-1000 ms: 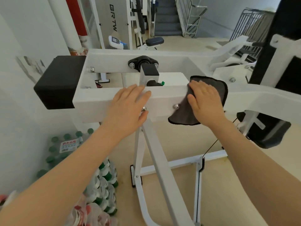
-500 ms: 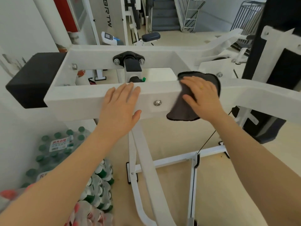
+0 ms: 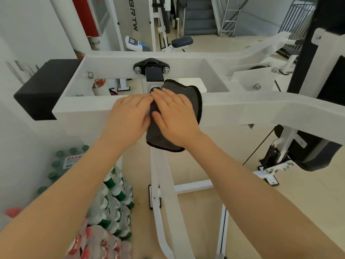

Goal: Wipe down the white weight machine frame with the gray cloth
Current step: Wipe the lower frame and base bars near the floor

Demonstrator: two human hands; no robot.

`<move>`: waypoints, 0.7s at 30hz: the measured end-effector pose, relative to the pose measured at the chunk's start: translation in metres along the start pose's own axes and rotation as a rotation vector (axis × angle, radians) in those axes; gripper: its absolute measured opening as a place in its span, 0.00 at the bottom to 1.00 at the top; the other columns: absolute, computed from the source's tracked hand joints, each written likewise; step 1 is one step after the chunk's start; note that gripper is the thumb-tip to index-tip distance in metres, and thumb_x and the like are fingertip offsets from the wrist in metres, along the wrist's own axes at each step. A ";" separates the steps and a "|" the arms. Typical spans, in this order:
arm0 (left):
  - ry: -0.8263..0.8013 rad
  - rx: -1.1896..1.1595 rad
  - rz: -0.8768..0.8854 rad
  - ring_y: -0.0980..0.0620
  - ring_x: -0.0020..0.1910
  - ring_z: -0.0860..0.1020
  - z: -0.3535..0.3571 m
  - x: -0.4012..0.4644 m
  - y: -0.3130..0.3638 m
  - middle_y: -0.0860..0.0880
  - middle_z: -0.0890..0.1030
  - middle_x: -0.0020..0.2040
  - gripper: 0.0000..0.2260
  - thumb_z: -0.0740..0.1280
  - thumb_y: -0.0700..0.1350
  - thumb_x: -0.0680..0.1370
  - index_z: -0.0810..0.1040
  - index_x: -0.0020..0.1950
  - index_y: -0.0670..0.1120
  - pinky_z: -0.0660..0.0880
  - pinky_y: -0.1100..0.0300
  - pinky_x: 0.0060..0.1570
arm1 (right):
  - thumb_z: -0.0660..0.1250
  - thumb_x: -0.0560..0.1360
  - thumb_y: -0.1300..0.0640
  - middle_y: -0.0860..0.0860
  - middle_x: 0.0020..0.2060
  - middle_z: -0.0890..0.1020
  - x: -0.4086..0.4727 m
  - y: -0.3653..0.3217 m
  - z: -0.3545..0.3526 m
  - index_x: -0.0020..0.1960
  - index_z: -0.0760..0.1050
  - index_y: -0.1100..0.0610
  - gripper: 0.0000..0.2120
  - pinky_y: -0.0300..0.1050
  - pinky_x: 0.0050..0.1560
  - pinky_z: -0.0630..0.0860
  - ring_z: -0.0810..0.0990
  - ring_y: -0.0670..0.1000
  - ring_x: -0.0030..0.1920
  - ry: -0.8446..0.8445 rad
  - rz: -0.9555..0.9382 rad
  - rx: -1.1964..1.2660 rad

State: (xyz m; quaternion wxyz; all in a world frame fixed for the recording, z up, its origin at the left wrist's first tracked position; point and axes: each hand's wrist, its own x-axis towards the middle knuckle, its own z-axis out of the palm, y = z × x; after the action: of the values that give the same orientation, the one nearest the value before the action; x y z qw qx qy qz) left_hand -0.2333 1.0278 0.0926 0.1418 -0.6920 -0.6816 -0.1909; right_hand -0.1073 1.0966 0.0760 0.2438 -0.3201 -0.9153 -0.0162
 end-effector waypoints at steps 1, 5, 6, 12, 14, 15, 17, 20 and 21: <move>-0.010 0.000 0.015 0.40 0.60 0.73 -0.002 0.000 -0.003 0.41 0.77 0.60 0.19 0.68 0.38 0.72 0.74 0.62 0.38 0.67 0.46 0.59 | 0.55 0.79 0.53 0.51 0.71 0.66 -0.002 0.008 -0.001 0.72 0.63 0.57 0.22 0.46 0.67 0.53 0.61 0.51 0.72 -0.011 -0.030 -0.035; 0.004 -0.075 -0.012 0.41 0.62 0.70 -0.009 -0.009 -0.012 0.42 0.76 0.61 0.20 0.69 0.40 0.71 0.74 0.62 0.40 0.66 0.47 0.60 | 0.56 0.79 0.59 0.51 0.68 0.71 -0.012 0.023 -0.002 0.69 0.69 0.57 0.19 0.48 0.65 0.58 0.67 0.53 0.70 0.080 0.052 -0.068; 0.008 -0.081 -0.031 0.41 0.62 0.70 -0.011 -0.012 -0.016 0.43 0.75 0.62 0.20 0.69 0.40 0.72 0.73 0.63 0.40 0.65 0.48 0.61 | 0.57 0.78 0.60 0.52 0.66 0.73 -0.012 0.017 0.002 0.67 0.71 0.59 0.18 0.50 0.64 0.61 0.69 0.54 0.68 0.120 0.067 -0.040; 0.010 -0.036 -0.124 0.40 0.64 0.68 -0.025 -0.033 -0.057 0.41 0.74 0.62 0.23 0.68 0.33 0.68 0.73 0.63 0.39 0.63 0.49 0.63 | 0.61 0.72 0.64 0.56 0.61 0.78 0.012 -0.038 0.021 0.62 0.75 0.63 0.19 0.50 0.61 0.68 0.74 0.55 0.64 0.205 0.000 0.039; 0.026 -0.025 -0.174 0.39 0.63 0.69 -0.032 -0.038 -0.073 0.41 0.75 0.61 0.25 0.68 0.33 0.66 0.73 0.63 0.39 0.63 0.48 0.63 | 0.61 0.72 0.64 0.56 0.61 0.77 0.023 -0.062 0.025 0.63 0.74 0.63 0.19 0.48 0.62 0.66 0.74 0.54 0.64 0.167 -0.055 0.048; 0.036 -0.012 -0.187 0.39 0.62 0.69 -0.036 -0.039 -0.081 0.41 0.75 0.61 0.25 0.69 0.34 0.66 0.73 0.63 0.39 0.64 0.47 0.62 | 0.61 0.73 0.64 0.56 0.63 0.76 0.028 -0.075 0.027 0.64 0.73 0.63 0.20 0.47 0.64 0.63 0.72 0.54 0.66 0.122 -0.090 0.054; 0.045 0.000 -0.205 0.39 0.62 0.70 -0.042 -0.043 -0.096 0.41 0.75 0.61 0.25 0.70 0.36 0.65 0.74 0.63 0.40 0.64 0.47 0.62 | 0.59 0.75 0.62 0.55 0.68 0.71 0.041 -0.097 0.030 0.69 0.67 0.62 0.22 0.44 0.66 0.55 0.66 0.52 0.70 0.026 -0.164 0.061; 0.041 -0.073 -0.245 0.42 0.63 0.69 -0.045 -0.050 -0.108 0.43 0.73 0.63 0.27 0.69 0.39 0.67 0.70 0.66 0.42 0.65 0.51 0.61 | 0.61 0.75 0.59 0.56 0.70 0.67 0.052 -0.103 0.028 0.70 0.64 0.62 0.24 0.44 0.66 0.55 0.63 0.54 0.71 -0.046 -0.212 0.086; 0.038 -0.115 -0.265 0.44 0.64 0.69 -0.045 -0.054 -0.112 0.44 0.72 0.65 0.27 0.69 0.40 0.68 0.69 0.67 0.43 0.65 0.53 0.60 | 0.63 0.75 0.56 0.57 0.71 0.66 0.050 -0.099 0.027 0.68 0.66 0.62 0.23 0.46 0.66 0.58 0.63 0.55 0.71 -0.036 -0.184 0.080</move>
State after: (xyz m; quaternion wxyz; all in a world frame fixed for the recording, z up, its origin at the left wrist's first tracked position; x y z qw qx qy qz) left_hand -0.3478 0.9628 0.1007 0.0884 -0.5992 -0.7520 -0.2600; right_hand -0.2113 1.0521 0.0871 0.2374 -0.2249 -0.9450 0.0039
